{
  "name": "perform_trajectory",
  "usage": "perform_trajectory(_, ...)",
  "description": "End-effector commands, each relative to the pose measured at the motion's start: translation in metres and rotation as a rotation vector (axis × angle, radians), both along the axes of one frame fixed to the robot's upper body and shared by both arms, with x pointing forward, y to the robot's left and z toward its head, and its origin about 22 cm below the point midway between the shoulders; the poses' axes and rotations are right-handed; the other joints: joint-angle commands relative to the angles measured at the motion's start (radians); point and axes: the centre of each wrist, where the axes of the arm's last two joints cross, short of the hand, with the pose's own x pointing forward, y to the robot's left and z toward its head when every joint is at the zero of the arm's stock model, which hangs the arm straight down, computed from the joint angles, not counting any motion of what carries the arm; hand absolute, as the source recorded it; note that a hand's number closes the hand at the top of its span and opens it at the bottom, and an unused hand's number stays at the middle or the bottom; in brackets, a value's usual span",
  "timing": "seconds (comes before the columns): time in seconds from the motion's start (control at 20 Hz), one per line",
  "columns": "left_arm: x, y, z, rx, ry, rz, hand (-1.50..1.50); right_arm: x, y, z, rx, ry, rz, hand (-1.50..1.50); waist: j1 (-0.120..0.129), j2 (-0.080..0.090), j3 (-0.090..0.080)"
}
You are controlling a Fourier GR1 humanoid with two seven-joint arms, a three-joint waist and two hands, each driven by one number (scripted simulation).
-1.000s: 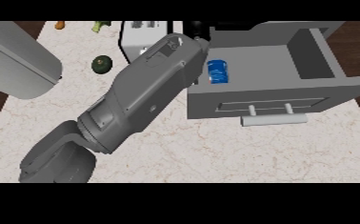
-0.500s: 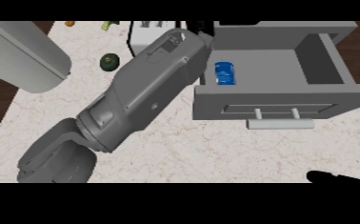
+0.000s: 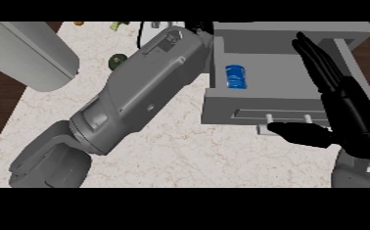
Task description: Pick up the can, place it into the drawer and close the drawer
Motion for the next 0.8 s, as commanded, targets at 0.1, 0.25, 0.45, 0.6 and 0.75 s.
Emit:
perform_trajectory(0.1, 0.006, 0.017, 0.01, 0.024, -0.014, 0.028, -1.5, 0.053, 0.022, -0.01, -0.186, 0.005, 0.012, -1.5, 0.002, 0.001, 0.0)
perform_trajectory(0.25, 0.008, 0.032, -0.001, 0.037, -0.012, 0.039, -1.5, 0.066, 0.035, -0.031, -0.292, 0.033, 0.013, -1.5, 0.006, 0.001, 0.0)
perform_trajectory(0.45, 0.003, 0.039, 0.005, 0.017, -0.01, 0.058, -1.5, 0.103, 0.034, -0.032, -0.347, 0.033, -0.065, -1.5, 0.023, -0.001, 0.0)
perform_trajectory(0.6, 0.005, 0.057, 0.014, 0.029, -0.007, 0.048, -1.5, 0.109, 0.047, -0.069, -0.371, 0.054, -0.079, -1.5, 0.022, -0.002, 0.0)
perform_trajectory(0.75, 0.002, 0.063, 0.009, 0.037, -0.003, 0.06, -1.5, 0.116, 0.057, -0.096, -0.376, 0.074, -0.121, -1.5, 0.017, -0.001, 0.001)
